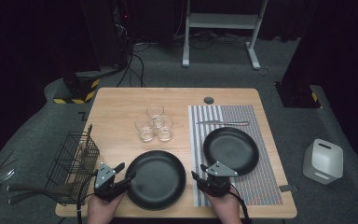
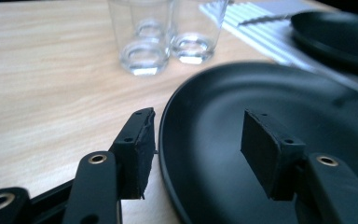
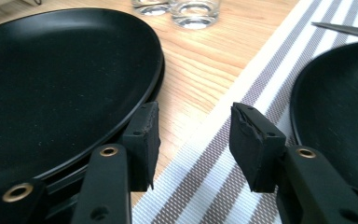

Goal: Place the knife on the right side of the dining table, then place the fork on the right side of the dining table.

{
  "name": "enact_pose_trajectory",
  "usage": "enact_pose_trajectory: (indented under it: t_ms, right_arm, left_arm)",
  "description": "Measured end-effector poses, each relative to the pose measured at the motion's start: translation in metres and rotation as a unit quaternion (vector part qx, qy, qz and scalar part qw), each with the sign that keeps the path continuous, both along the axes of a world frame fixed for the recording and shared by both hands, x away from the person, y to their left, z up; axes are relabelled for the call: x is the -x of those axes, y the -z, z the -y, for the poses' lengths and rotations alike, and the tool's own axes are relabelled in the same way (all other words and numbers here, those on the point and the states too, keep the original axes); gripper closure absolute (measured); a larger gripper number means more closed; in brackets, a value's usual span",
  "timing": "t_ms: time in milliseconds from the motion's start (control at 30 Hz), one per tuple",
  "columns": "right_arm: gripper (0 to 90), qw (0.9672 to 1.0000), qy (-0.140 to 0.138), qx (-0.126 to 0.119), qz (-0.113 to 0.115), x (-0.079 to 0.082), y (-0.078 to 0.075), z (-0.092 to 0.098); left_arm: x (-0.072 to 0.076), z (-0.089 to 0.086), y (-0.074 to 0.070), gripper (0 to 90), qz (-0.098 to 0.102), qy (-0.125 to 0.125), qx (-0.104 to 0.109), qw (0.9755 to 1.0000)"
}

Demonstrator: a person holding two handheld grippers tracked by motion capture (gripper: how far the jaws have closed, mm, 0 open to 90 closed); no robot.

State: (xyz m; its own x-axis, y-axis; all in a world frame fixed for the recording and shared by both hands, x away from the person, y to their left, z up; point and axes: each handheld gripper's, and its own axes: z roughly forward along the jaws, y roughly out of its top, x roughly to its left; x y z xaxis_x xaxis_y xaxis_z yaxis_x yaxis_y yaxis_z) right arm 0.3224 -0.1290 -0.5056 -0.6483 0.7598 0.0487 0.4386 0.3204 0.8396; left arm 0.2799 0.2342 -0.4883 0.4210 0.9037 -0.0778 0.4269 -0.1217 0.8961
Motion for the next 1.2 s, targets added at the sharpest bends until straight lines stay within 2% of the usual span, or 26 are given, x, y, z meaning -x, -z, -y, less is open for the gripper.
enact_pose_trajectory:
  t_ms: [67, 200, 467, 600, 733, 867, 1000, 1200]
  right_arm:
    - [52.9, 1.0000, -0.007, 0.002, 0.003, 0.000, 0.001, -0.002]
    - [52.4, 0.9997, -0.017, -0.010, 0.018, 0.002, 0.006, -0.003]
    - [50.7, 0.9997, -0.018, -0.013, 0.005, 0.003, 0.004, 0.001]
    - [50.0, 0.9998, -0.014, -0.012, 0.000, 0.003, 0.004, 0.001]
    - [49.2, 0.9998, -0.012, -0.014, -0.005, 0.002, 0.005, 0.002]
    - [49.7, 0.9998, -0.015, -0.009, -0.005, 0.001, 0.006, 0.003]
    - [49.5, 0.9998, -0.016, -0.010, -0.005, 0.003, 0.006, 0.003]
    - [49.4, 0.9995, -0.024, -0.019, 0.005, 0.006, 0.003, 0.006]
  left_arm:
    - [0.000, 0.001, -0.007, 45.7, 0.007, 0.001, -0.002, 1.0000]
    - [-0.003, 0.002, -0.020, 46.1, 0.021, -0.001, 0.000, 0.9998]
    - [-0.004, 0.001, -0.039, 46.6, 0.039, -0.009, 0.006, 0.9992]
    - [-0.006, -0.003, -0.048, 47.6, 0.041, -0.012, 0.011, 0.9990]
    - [-0.009, -0.005, -0.057, 48.1, 0.050, -0.016, 0.000, 0.9986]
    - [-0.009, -0.006, -0.065, 49.2, 0.059, -0.017, 0.004, 0.9981]
    - [-0.010, -0.008, -0.069, 47.3, 0.050, -0.022, -0.005, 0.9985]
    - [-0.008, -0.009, -0.080, 46.8, 0.063, -0.034, -0.014, 0.9973]
